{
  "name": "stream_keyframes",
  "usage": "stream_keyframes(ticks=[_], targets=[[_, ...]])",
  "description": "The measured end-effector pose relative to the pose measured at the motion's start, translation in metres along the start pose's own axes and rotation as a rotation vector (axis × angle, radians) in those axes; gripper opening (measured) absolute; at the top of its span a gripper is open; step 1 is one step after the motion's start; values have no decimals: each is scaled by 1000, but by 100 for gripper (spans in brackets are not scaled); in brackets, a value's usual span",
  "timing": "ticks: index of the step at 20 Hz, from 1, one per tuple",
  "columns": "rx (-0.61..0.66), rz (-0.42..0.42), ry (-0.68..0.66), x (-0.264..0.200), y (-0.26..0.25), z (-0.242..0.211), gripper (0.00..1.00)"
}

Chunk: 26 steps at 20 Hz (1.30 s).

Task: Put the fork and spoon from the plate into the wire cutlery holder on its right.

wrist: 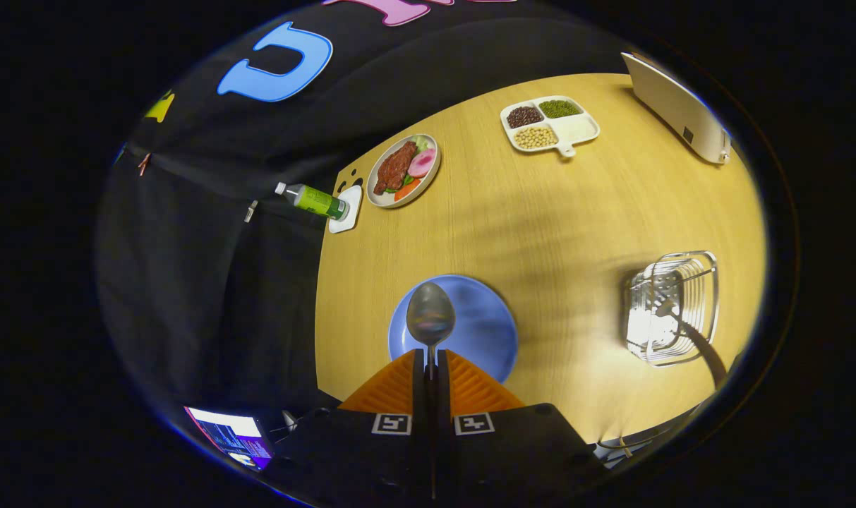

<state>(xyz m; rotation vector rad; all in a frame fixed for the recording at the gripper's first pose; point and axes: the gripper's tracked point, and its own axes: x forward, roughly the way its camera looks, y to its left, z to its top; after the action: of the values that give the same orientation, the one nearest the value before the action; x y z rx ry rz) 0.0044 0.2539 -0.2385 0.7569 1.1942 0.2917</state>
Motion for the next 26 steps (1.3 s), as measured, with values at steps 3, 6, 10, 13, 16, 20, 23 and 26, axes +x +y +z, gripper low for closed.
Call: stream_keyframes(ticks=[3, 6, 10, 13, 16, 20, 23, 26], targets=[[-15, -63, -39, -46, -39, 16, 8], [-22, -137, -45, -81, -79, 23, 8], [-31, -245, 24, -105, -130, 20, 8], [-68, -300, 124, -104, -153, 12, 8], [-121, -330, 223, -90, -161, 10, 8], [-204, -381, 347, -60, -171, 9, 7], [-241, -416, 409, -43, -180, 9, 8], [-252, -426, 429, -33, -182, 10, 8]])
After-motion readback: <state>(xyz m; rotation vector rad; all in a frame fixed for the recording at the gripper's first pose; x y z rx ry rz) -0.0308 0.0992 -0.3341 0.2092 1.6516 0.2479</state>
